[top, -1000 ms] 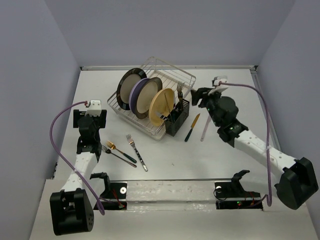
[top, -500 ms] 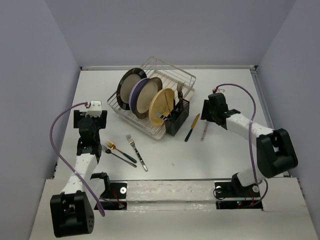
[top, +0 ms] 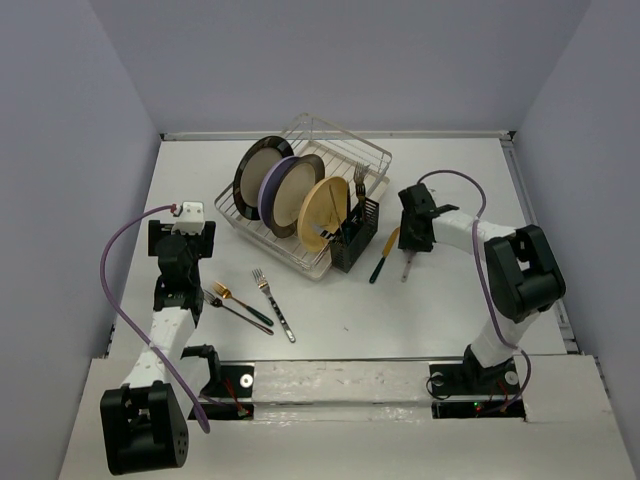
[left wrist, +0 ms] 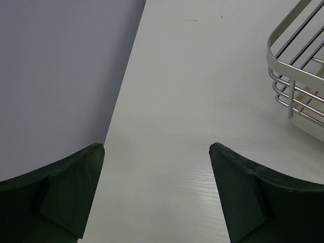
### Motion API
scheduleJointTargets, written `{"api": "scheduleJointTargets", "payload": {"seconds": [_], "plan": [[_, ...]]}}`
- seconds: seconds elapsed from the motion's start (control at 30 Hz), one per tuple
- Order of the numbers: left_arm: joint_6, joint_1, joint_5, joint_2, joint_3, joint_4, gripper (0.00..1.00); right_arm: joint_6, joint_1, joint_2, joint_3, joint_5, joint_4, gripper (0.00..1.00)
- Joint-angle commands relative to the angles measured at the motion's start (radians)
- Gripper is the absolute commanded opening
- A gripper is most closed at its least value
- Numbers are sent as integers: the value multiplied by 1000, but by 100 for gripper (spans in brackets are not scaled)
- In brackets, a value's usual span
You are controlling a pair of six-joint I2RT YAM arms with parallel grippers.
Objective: Sort the eating utensils into containers
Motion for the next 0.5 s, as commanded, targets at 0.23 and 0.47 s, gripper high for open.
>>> {"api": "scheduleJointTargets", "payload": {"seconds": [0.23,0.47], "plan": [[6,5,-3,-13,0,48,99,-15,15,-31,52,154,-58,0],[7,5,-6,-9,3,47,99,-211,45,-441,-15,63,251,0]]}}
